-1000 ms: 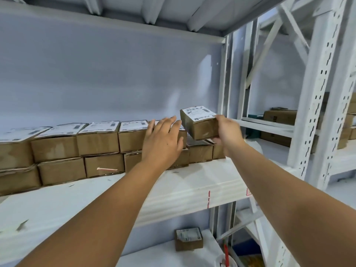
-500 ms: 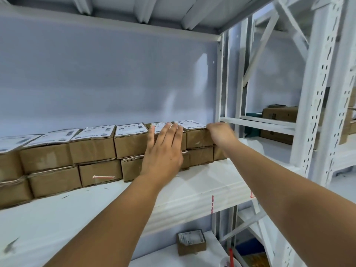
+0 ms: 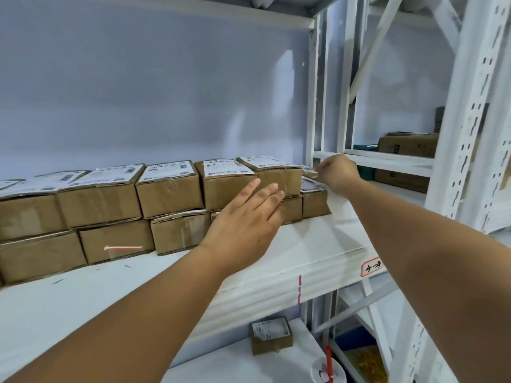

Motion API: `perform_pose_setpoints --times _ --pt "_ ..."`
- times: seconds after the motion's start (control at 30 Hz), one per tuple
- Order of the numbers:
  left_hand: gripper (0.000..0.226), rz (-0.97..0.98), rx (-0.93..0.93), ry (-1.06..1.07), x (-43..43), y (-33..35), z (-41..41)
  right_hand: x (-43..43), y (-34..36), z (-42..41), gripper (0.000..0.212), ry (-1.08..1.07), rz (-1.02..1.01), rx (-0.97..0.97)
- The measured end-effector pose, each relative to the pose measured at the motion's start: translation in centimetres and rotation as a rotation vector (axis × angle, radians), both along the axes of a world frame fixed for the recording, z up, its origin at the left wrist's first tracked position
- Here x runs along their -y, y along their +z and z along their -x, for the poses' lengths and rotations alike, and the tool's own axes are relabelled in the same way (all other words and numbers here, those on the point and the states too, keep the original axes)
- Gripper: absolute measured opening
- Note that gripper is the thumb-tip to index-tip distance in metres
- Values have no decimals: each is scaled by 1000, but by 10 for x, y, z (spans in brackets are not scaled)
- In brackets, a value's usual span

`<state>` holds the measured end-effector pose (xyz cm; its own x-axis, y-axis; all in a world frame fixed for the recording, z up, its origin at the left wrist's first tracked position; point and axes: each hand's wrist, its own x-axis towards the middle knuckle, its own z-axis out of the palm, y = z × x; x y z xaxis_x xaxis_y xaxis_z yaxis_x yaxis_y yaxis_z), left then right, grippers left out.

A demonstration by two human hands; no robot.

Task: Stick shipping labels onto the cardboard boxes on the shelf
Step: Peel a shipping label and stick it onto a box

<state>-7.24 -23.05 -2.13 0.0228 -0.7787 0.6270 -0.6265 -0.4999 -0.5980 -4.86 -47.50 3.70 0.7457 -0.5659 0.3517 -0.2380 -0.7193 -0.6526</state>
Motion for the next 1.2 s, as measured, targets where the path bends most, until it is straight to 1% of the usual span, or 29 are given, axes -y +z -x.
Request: perform_pose_setpoints --times 0.1,0.2,0.3,0.37,0.4,0.47,0.53,0.63,0.77,0.83,0.9,0.97,1.03,1.13,1.2 --pt "37 -17 -35 -79 3 -3 -3 13 -6 -19 23 -17 116 -34" --pt "22 -50 -164 -84 3 -6 -9 22 1 -32 31 11 101 -24" --pt "19 -50 -232 -45 3 -8 -13 31 5 -45 37 52 164 -67" --pt "22 -29 -253 -46 3 -9 -15 37 6 -57 33 50 238 -144" --pt "20 -14 -260 -52 3 -9 -15 41 7 -64 33 46 275 -188" --pt "15 -10 -260 -61 2 -8 -13 45 8 -73 39 22 310 -253" --pt "8 -35 -218 -68 1 -6 -9 50 4 -81 46 10 320 -300" --pt "7 -52 -169 -58 -1 -3 -3 49 -2 -85 54 26 339 -360" --pt "8 -36 -179 -37 0 -2 -3 47 -7 -90 51 51 298 -354" --pt "9 -23 -184 -33 1 -3 -6 48 -7 -89 61 7 274 -317" --pt "11 -15 -181 -22 1 -3 -8 47 -3 -83 67 -76 239 -213" --pt "15 -11 -183 -8 0 -4 -9 42 7 -72 65 -134 154 -79" --pt "18 -17 -187 7 -1 -2 -8 32 21 -56 64 -137 75 41" --pt "21 -27 -168 5 -2 -2 -6 9 34 -24 60 -119 63 210" --pt "17 -42 -124 25 -2 0 -4 -14 40 2 61 -106 74 350"
